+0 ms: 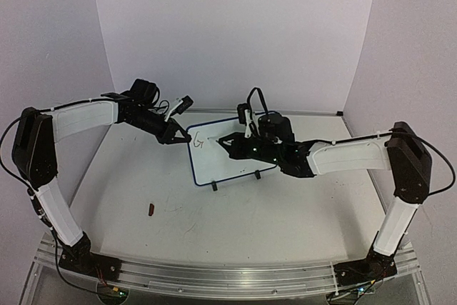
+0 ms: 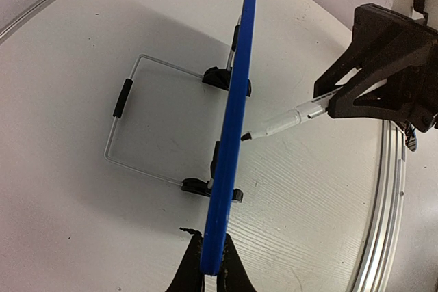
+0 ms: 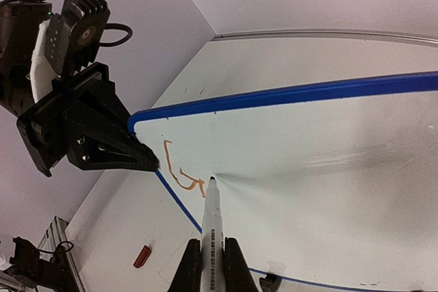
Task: Write a sentence on the whiteboard
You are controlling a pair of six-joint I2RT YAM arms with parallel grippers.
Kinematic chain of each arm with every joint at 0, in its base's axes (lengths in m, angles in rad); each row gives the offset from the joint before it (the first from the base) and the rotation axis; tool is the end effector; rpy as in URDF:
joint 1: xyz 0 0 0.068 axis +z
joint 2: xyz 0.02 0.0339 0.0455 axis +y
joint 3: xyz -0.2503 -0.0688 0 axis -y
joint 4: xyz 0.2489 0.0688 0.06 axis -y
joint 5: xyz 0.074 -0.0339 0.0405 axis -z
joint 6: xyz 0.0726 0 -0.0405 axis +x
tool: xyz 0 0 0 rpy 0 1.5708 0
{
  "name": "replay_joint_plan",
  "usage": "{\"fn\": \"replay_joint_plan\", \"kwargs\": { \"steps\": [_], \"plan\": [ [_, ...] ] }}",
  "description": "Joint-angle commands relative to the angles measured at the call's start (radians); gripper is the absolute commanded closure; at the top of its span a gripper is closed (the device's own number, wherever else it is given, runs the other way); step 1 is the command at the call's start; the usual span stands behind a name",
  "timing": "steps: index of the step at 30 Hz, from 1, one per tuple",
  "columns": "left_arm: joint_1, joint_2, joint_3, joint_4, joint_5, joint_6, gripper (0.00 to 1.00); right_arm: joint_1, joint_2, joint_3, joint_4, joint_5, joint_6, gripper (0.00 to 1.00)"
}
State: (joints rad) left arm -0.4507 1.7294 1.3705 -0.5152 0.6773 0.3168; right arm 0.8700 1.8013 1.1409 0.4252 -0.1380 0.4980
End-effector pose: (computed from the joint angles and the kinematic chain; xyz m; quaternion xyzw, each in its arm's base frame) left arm 0.3379 -0.2141 0.2293 0.4371 0.7796 -0.3331 0.3003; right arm 0.2841 0.3523 0.2179 -0.1868 0.7619 0.4323 0.4446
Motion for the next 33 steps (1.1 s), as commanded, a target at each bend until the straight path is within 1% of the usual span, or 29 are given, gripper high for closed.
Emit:
{"fn": "replay_joint_plan", "kwargs": {
  "steps": [1, 14, 22, 33],
  "plan": [
    [-0.010, 0.032, 0.009, -0.050, -0.087, 0.033, 1.00, -0.005, 0.028, 0.049, 0.013, 0.020, 0.002, 1.00],
    [-0.011, 0.031, 0.009, -0.050, -0.088, 0.034, 1.00, -0.009, 0.063, 0.043, 0.010, 0.000, 0.021, 1.00],
    [-0.012, 0.030, 0.009, -0.050, -0.090, 0.034, 1.00, -0.009, 0.021, 0.000, 0.006, 0.051, 0.018, 1.00],
    [-0.013, 0.028, 0.009, -0.052, -0.091, 0.033, 1.00, -0.009, -0.020, 0.011, -0.025, 0.083, -0.008, 1.00]
  ]
}}
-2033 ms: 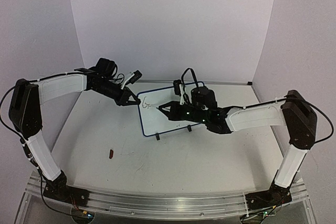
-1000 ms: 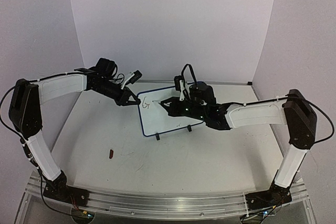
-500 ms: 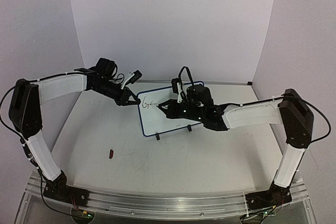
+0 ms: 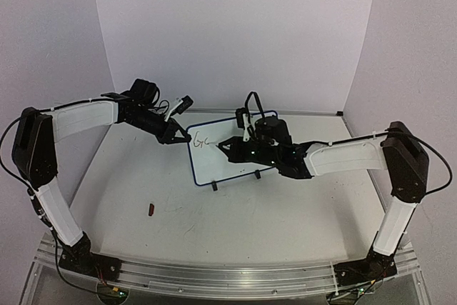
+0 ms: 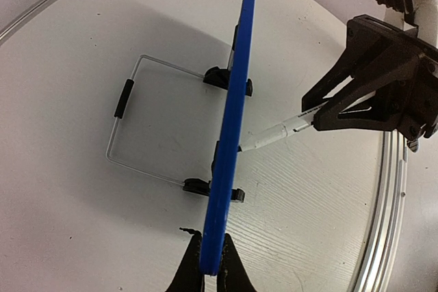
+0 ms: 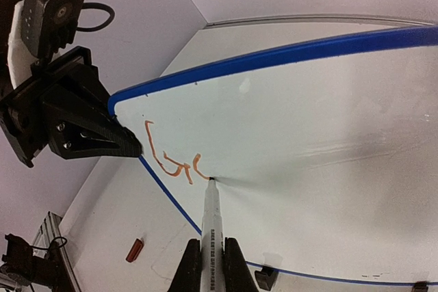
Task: Write a sentence on the whiteboard
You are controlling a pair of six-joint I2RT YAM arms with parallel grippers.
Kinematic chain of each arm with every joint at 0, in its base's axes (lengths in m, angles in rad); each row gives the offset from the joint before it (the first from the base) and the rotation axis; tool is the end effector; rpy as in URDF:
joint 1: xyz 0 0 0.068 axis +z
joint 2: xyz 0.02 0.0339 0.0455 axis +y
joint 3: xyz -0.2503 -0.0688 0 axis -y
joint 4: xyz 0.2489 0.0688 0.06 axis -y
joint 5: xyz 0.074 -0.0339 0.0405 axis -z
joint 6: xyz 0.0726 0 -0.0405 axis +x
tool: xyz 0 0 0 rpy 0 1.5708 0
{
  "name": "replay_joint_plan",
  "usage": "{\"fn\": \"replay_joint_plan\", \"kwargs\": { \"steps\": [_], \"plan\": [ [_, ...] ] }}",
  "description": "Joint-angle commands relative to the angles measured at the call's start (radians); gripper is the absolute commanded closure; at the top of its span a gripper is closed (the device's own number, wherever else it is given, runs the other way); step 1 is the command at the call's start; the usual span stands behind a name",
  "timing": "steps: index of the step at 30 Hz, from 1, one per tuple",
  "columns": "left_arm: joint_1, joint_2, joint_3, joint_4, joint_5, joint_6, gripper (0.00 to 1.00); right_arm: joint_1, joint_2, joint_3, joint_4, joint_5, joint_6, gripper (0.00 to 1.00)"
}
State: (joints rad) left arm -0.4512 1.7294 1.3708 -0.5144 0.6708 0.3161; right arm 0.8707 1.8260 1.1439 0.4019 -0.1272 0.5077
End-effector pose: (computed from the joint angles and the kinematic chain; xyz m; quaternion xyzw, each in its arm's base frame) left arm 0.3383 -0.2140 0.2292 0.4365 0.7808 -0.3304 0.3012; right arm 0.2858 0.3536 0.2050 -0.1815 0.7773 0.4209 0.4309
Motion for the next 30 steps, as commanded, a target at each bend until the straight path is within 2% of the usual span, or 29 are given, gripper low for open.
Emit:
{"fn": "replay_joint_plan", "kwargs": {
  "steps": [1, 30],
  "plan": [
    [-0.012, 0.028, 0.008, -0.052, -0.085, 0.034, 1.00, -0.010, -0.047, 0.010, -0.003, 0.072, -0.019, 1.00],
    [-0.015, 0.029, 0.010, -0.053, -0.091, 0.037, 1.00, -0.009, -0.061, 0.060, -0.014, 0.039, -0.033, 1.00]
  ]
}}
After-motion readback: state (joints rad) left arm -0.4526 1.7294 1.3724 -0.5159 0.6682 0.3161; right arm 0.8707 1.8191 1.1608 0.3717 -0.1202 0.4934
